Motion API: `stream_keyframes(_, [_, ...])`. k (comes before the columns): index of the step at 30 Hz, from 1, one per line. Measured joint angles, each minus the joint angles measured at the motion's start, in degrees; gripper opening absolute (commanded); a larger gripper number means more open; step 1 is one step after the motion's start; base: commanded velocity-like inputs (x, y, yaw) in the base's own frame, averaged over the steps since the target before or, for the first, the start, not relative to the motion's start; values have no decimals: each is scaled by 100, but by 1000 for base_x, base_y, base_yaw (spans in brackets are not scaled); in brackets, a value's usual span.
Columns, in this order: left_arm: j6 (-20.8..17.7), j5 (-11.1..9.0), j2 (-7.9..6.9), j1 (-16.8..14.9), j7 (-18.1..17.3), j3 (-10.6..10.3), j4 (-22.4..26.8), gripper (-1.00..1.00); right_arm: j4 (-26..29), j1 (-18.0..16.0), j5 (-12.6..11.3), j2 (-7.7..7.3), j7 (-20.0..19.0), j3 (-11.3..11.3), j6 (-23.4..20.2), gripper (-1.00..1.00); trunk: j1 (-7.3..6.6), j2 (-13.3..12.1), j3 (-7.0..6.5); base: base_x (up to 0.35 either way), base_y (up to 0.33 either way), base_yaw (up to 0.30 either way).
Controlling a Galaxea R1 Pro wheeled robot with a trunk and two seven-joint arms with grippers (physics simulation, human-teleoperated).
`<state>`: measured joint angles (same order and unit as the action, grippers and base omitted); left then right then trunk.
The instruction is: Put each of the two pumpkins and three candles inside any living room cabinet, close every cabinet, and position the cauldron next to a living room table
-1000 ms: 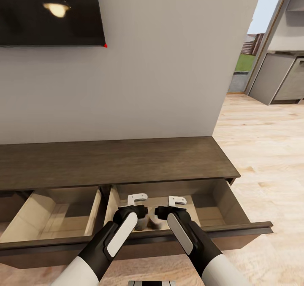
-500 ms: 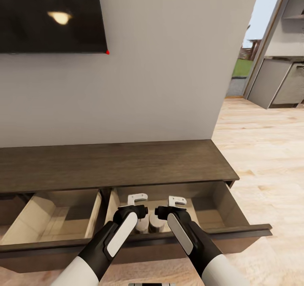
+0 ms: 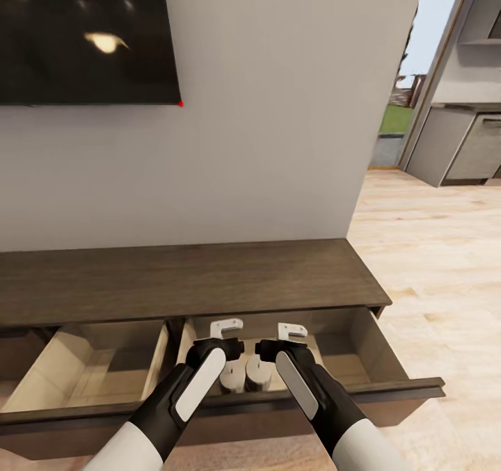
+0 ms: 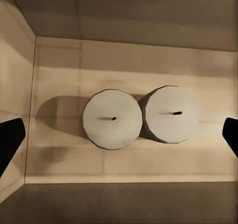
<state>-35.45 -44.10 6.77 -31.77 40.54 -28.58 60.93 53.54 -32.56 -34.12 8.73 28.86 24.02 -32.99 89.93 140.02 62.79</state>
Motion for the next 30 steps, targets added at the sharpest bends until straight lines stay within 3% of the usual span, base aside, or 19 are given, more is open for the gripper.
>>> stream_keyframes(4, [-10,-31,23,0,2,26,0,100,0,0,0,0,0,-2,0,100,-88,-160,-72,0,0,0])
stream_keyframes(11, [-12,-311,19,0,3,43,0,100,0,0,0,0,-1,-8,0,100,-240,-441,-197,-39,0,0])
stream_keyframes(30, [-11,-343,11,0,3,46,0,100,0,0,0,0,-9,-8,0,100,-658,-1203,-539,-107,15,0])
